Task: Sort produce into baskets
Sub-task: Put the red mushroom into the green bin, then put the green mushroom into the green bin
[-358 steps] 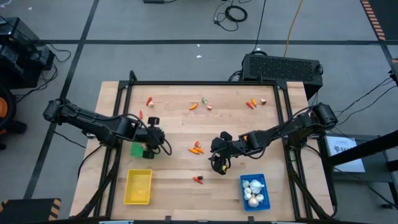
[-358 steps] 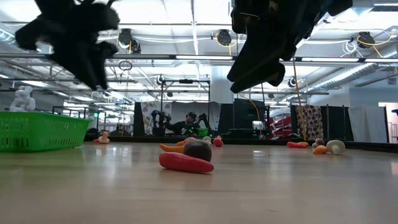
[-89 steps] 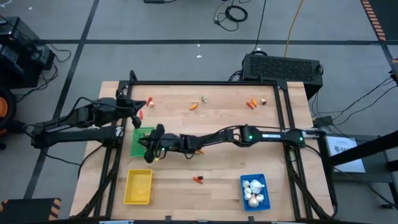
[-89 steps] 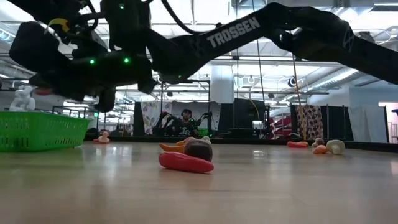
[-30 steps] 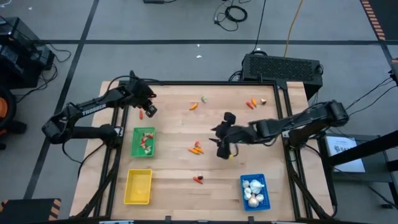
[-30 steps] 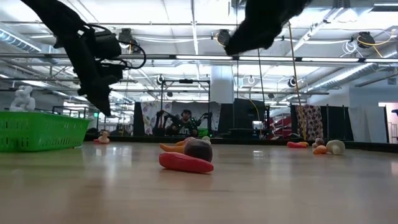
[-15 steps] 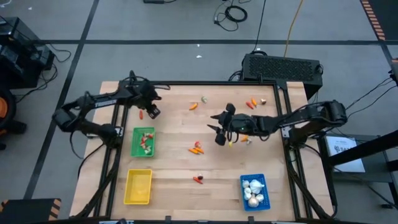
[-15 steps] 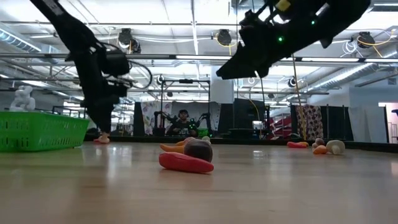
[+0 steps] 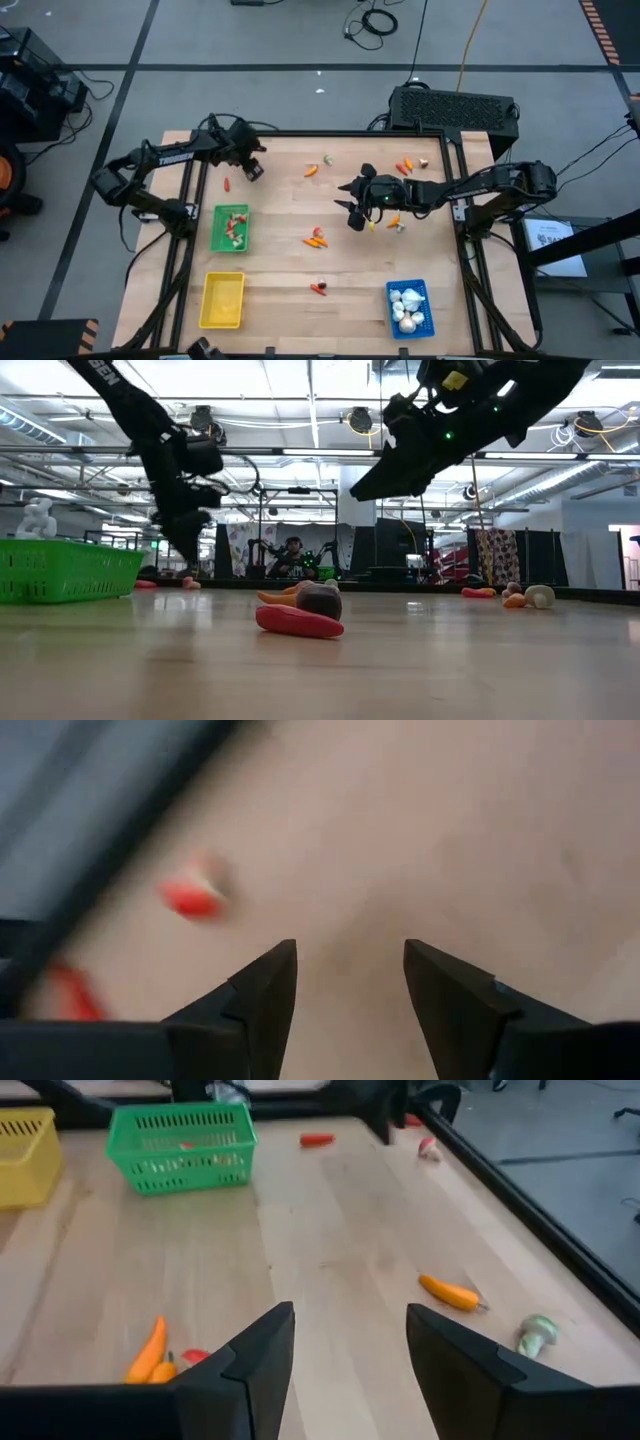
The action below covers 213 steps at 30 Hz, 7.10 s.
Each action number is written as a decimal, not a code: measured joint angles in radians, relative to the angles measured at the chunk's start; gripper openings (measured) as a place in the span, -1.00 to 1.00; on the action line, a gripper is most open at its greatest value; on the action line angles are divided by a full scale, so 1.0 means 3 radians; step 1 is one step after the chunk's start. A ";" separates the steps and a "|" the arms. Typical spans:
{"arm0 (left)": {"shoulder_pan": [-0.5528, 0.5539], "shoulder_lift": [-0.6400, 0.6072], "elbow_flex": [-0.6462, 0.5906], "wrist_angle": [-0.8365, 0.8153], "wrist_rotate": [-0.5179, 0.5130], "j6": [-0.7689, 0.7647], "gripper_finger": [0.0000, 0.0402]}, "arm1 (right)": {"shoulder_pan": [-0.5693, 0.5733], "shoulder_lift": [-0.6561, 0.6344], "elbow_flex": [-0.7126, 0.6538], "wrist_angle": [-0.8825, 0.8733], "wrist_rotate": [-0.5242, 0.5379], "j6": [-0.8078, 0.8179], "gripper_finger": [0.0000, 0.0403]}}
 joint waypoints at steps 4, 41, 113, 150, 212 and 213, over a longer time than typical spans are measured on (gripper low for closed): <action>0.0166 0.0097 0.0183 0.0172 -0.0409 -0.0084 -0.04 | 0.0000 0.0000 0.0000 0.0033 0.0000 0.0000 -0.08; 0.0683 0.1194 0.0600 0.0158 -0.0042 0.0104 -0.05 | 0.0000 0.0000 0.0000 -0.0015 -0.0019 -0.0006 -0.08; -0.3479 -0.1273 -0.0507 -0.1592 -0.0718 -0.3244 -0.56 | 0.0492 0.0001 0.0000 -0.0014 -0.0262 0.1583 -0.08; -0.3721 -0.1273 -0.0497 0.1097 -0.1430 -0.0456 -0.12 | 0.0629 -0.0119 0.0925 -0.4283 -0.0103 0.3519 -0.08; -0.3351 -0.2314 -0.1221 0.0978 -0.1819 -0.0341 -0.12 | 0.0535 -0.0031 0.0780 -0.1317 0.0096 0.2072 -0.81; -0.3351 -0.2314 -0.1221 0.0978 -0.1827 -0.0341 -0.12 | 0.0556 0.0029 0.0782 -0.0966 0.0095 0.1905 -0.81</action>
